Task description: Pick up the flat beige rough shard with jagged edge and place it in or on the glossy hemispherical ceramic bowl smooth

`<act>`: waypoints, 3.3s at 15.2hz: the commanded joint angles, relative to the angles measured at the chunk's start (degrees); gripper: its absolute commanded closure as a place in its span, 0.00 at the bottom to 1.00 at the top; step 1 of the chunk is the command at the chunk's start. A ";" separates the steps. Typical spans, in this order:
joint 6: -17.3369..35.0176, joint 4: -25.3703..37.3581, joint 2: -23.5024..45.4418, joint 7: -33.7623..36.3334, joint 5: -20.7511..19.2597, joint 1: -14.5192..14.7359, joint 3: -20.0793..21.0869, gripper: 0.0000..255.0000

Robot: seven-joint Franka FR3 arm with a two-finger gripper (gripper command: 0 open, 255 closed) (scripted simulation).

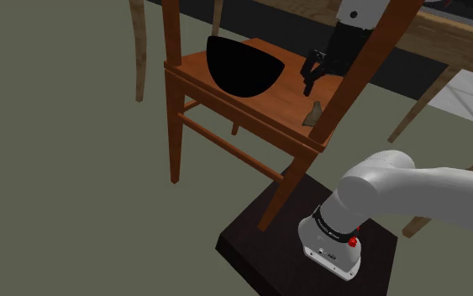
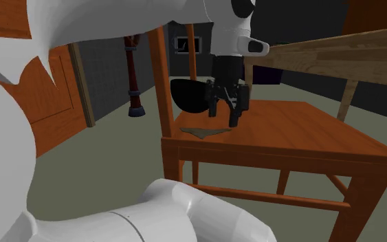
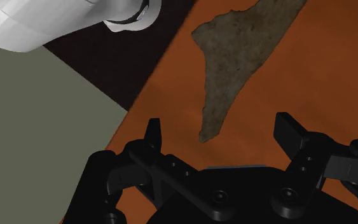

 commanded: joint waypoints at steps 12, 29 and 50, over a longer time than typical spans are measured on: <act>4.84 -6.02 -6.85 11.75 2.37 9.88 2.04 0.00; 2.06 -0.85 -5.29 19.55 -2.23 7.93 -1.55 0.00; 9.42 -10.23 -7.37 19.36 -1.06 7.83 -0.12 1.00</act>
